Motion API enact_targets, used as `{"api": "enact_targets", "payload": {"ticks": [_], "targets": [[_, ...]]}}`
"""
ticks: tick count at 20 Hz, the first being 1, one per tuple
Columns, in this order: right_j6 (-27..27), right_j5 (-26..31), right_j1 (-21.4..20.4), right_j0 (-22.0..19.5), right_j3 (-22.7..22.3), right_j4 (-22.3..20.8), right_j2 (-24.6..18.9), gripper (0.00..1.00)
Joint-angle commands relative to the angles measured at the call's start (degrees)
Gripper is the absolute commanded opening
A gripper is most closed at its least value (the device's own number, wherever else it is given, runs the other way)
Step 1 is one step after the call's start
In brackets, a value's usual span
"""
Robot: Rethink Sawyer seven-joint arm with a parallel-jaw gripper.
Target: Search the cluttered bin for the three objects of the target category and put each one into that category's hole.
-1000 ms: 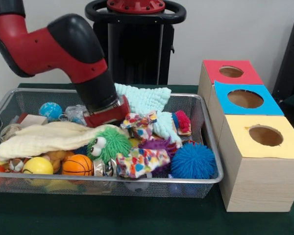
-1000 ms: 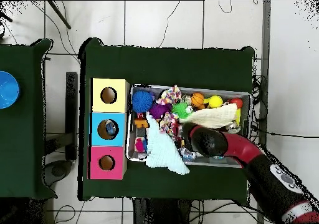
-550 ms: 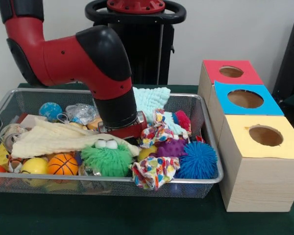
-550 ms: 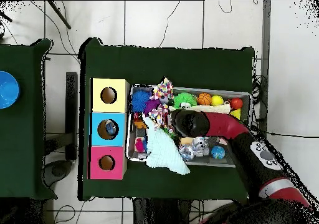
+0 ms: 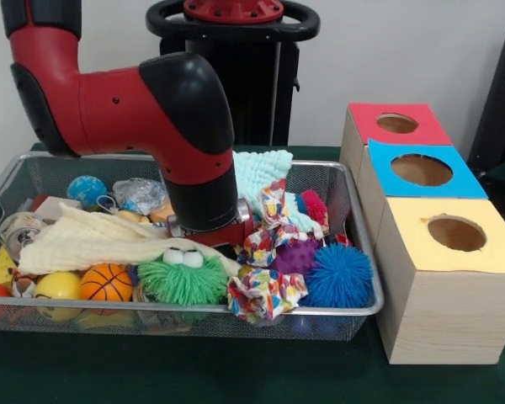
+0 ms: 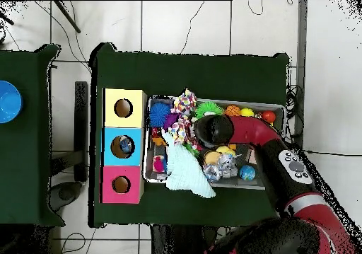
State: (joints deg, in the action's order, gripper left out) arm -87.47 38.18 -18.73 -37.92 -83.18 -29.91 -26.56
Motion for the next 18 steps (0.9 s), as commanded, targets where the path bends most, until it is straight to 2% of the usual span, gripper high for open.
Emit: {"api": "enact_targets", "payload": {"ticks": [1,4,10,14,18], "targets": [[-13.0,-5.0,0.0,3.0,15.8,1.3,5.2,0.0],[-16.5,-2.5,-2.7,5.0,14.8,1.5,8.4,0.0],[-19.3,2.8,-7.7,7.5,11.2,3.7,13.0,0.0],[-20.0,1.7,-9.0,8.3,8.6,4.0,15.1,0.0],[-20.6,-0.4,-12.3,8.8,3.4,3.7,17.6,0.0]]}}
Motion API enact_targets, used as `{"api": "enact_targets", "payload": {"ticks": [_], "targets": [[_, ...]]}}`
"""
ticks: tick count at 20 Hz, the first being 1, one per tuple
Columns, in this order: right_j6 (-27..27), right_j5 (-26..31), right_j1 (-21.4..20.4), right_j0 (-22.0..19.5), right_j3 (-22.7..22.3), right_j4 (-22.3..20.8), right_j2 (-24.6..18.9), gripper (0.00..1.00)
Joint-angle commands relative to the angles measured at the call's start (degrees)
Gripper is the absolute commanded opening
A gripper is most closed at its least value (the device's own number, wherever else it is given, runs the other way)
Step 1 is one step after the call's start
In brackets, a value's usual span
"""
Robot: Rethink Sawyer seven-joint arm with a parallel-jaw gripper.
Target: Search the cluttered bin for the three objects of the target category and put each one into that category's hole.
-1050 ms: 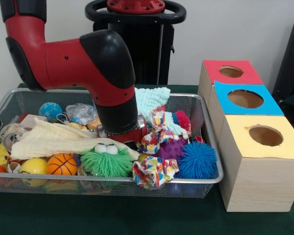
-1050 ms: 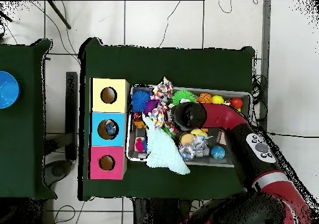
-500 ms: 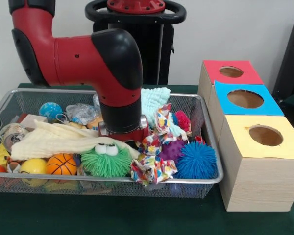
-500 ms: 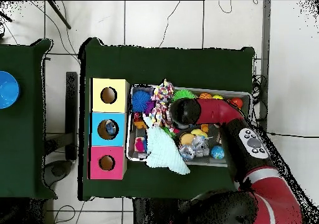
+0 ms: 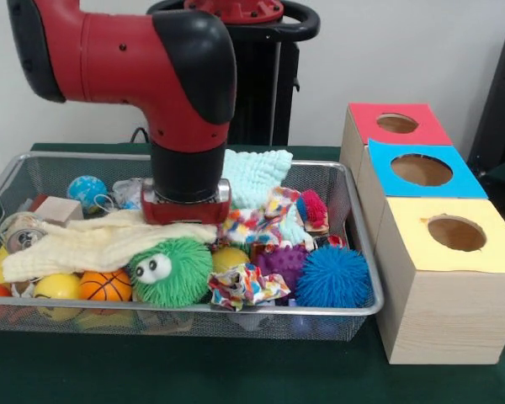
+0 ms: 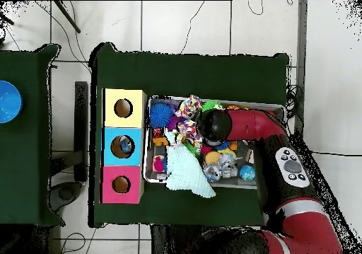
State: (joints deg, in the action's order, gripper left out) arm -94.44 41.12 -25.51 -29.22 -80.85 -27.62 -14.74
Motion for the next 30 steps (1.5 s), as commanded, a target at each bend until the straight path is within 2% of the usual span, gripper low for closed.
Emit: {"api": "enact_targets", "payload": {"ticks": [1,7,11,15,24,30], "targets": [[-13.6,-4.1,-6.6,-0.1,-0.7,1.3,6.3,0.0],[-10.4,-8.2,-13.1,-3.8,-12.1,1.5,7.3,0.0],[-10.2,-9.7,-14.8,-4.2,-15.2,1.2,8.5,0.0],[-11.2,-12.2,-12.6,-4.0,-15.7,1.0,9.8,0.0],[-12.5,-22.9,-4.9,-4.9,-16.5,0.3,12.3,0.0],[-12.7,-25.8,-2.3,-4.2,-16.6,1.9,13.5,0.0]]}}
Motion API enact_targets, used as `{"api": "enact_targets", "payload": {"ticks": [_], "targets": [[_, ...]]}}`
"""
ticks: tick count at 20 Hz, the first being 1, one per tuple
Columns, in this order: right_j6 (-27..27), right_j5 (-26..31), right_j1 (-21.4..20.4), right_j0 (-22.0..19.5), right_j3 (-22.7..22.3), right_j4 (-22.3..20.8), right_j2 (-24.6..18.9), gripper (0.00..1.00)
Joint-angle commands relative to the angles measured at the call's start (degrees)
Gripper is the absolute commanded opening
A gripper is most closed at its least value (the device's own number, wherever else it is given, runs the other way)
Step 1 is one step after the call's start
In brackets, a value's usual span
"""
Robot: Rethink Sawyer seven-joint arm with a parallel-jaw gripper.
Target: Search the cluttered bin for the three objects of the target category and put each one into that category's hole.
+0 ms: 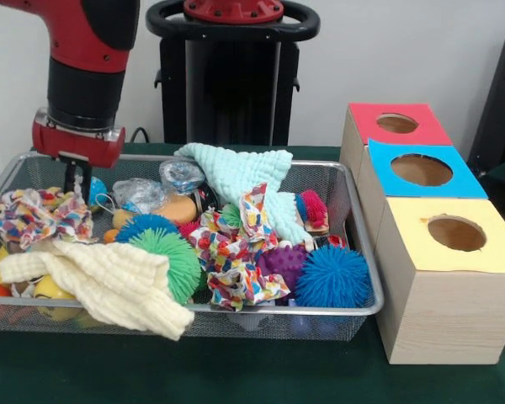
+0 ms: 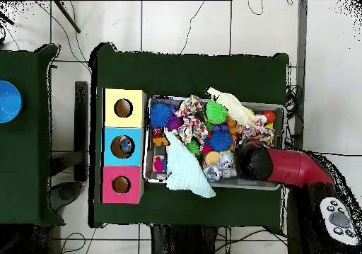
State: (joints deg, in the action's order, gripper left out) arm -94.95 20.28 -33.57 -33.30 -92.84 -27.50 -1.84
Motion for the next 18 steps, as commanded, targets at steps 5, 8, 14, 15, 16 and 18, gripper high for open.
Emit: {"api": "enact_targets", "payload": {"ticks": [5,8,14,15,16,18], "targets": [[-12.2,-4.9,5.2,0.9,-5.9,3.4,1.2,0.0],[-11.9,-3.9,3.5,1.2,-6.9,4.3,0.9,0.0],[-8.2,-3.2,1.8,0.3,-6.0,4.8,-1.5,1.0],[-8.1,-3.2,1.0,0.4,-5.9,5.1,-1.7,1.0],[-8.1,-2.1,0.0,0.6,-6.0,5.7,-1.6,1.0],[-7.8,0.0,-2.2,1.0,-6.5,6.9,-1.7,1.0]]}}
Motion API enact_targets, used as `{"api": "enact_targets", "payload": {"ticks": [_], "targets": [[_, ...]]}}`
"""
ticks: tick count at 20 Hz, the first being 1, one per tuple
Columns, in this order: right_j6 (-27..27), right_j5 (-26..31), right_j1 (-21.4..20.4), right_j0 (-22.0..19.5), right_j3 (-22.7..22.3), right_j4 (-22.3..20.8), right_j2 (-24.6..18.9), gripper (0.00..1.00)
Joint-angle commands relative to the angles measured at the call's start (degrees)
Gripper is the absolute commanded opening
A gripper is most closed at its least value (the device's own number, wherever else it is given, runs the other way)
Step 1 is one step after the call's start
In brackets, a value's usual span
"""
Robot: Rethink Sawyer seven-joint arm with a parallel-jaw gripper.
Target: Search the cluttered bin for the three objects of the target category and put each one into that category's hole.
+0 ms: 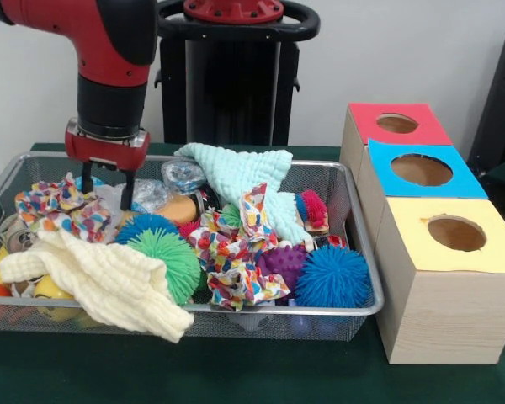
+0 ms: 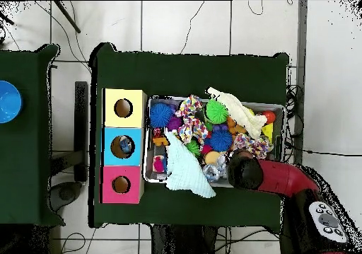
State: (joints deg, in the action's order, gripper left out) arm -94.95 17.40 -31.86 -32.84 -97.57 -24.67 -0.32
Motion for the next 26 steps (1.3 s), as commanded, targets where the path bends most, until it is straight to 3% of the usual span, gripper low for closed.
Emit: {"api": "enact_targets", "payload": {"ticks": [1,8,22,26], "targets": [[-7.4,3.8,-5.0,0.4,-2.1,4.5,-3.4,1.0],[-6.5,6.9,-9.7,0.7,-4.5,7.2,-4.1,1.0],[-10.8,-0.5,-7.9,2.5,-10.7,8.8,-2.3,1.0],[-12.0,-2.2,-6.2,3.8,-10.4,9.7,-1.8,1.0]]}}
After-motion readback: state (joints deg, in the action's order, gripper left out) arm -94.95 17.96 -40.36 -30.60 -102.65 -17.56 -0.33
